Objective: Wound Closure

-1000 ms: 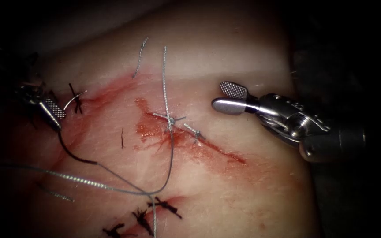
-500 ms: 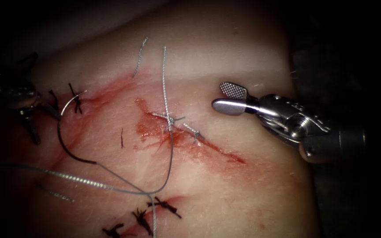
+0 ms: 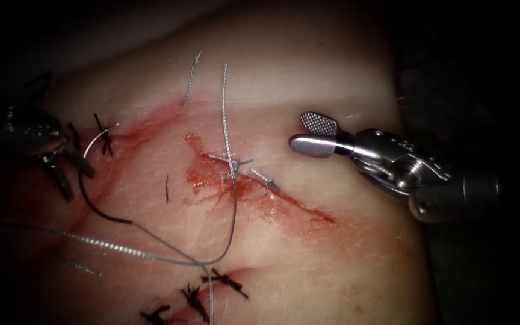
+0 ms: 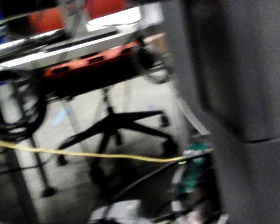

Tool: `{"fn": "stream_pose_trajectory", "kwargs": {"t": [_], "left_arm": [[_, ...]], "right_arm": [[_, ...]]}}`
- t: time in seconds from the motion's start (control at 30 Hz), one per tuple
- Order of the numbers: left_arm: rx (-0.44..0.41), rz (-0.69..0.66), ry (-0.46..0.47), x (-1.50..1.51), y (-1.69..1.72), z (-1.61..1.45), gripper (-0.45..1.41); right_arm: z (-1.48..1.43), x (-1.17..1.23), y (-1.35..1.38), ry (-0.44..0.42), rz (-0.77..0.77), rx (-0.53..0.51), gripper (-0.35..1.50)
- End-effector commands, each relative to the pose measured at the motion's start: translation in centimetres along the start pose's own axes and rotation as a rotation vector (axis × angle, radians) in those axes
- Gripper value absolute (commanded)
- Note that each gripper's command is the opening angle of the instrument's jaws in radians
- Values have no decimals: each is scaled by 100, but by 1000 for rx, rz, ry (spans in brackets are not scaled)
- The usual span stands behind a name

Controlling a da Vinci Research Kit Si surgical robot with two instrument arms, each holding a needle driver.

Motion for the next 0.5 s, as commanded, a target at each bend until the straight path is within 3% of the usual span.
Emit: {"fn": "stream_pose_trajectory", "kwargs": {"t": [0.03,0.13,0.5], "left_arm": [[-4,60,-14,1,-9,9,42],[-2,163,-57,-1,-17,13,41],[-72,233,-120,-16,-17,36,42]], "right_arm": [[8,-4,-1,0,0,2,142],[8,-4,-2,0,0,2,142],[8,-3,-2,0,-4,2,142]]}}
